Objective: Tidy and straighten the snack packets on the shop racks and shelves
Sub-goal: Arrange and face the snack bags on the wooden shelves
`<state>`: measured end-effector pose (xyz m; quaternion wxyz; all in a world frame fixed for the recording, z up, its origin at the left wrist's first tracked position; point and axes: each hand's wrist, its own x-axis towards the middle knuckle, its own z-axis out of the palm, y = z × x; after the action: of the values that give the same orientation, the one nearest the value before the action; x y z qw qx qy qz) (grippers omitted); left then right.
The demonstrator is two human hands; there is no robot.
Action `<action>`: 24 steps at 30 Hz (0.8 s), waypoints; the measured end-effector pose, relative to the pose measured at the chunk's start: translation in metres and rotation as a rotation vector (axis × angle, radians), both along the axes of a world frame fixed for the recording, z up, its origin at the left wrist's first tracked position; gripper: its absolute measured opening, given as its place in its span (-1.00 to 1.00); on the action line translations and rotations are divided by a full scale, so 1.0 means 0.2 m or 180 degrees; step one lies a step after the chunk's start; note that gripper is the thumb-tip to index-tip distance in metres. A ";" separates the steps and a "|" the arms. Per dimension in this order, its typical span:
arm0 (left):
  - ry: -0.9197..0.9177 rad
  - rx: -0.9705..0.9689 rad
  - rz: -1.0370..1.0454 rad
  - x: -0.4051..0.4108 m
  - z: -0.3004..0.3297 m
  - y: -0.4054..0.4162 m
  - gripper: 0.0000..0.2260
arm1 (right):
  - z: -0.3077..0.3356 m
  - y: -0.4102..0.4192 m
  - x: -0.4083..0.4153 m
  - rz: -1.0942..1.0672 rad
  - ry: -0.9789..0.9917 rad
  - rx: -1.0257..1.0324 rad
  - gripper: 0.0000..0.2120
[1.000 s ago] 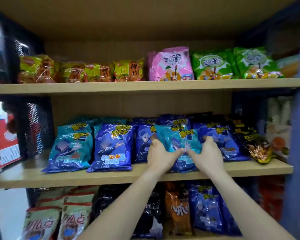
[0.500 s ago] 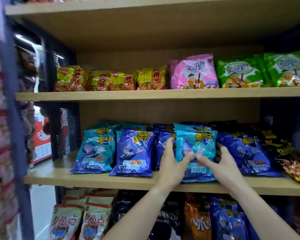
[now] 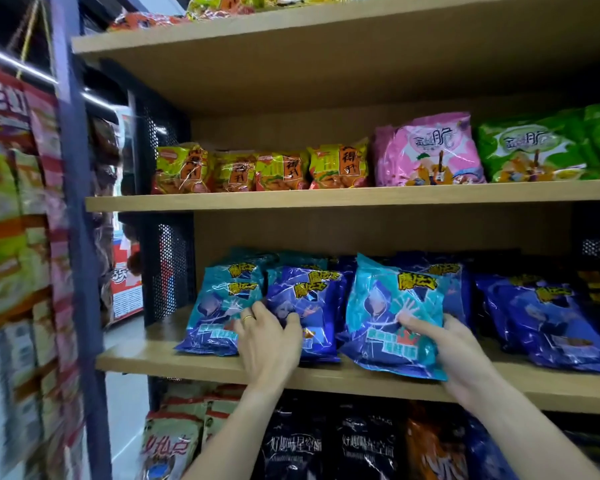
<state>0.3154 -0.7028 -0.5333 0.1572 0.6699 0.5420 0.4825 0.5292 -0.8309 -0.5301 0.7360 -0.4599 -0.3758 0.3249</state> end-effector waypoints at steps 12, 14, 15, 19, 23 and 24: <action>-0.0154 -0.0285 -0.0911 -0.06 0.00 0.06 -0.49 | 0.05 0.16 -0.19 0.0937 0.0154 -0.0429 -0.81; -0.0280 -0.0323 -0.1062 -0.07 0.01 0.04 -0.61 | 0.06 0.16 -0.19 0.1036 0.0244 -0.0423 -0.84; -0.0362 -0.0307 -0.1099 -0.07 0.01 0.04 -0.62 | 0.06 0.16 -0.20 0.1045 0.0227 -0.0414 -0.83; -0.0661 -0.0230 -0.1265 -0.10 0.00 0.05 -0.53 | 0.05 0.16 -0.21 0.0997 0.0124 -0.0336 -0.69; -0.1013 -0.0013 -0.1428 -0.10 -0.01 0.04 -0.48 | 0.04 0.16 -0.22 0.1001 -0.0064 -0.0125 -0.63; -0.1081 0.0068 -0.1465 -0.09 -0.01 0.03 -0.47 | 0.04 0.16 -0.21 0.0988 -0.0076 -0.0075 -0.57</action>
<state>0.2974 -0.6977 -0.5350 0.3439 0.6865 0.3365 0.5452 0.4870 -0.7995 -0.5229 0.6670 -0.4088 -0.4473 0.4336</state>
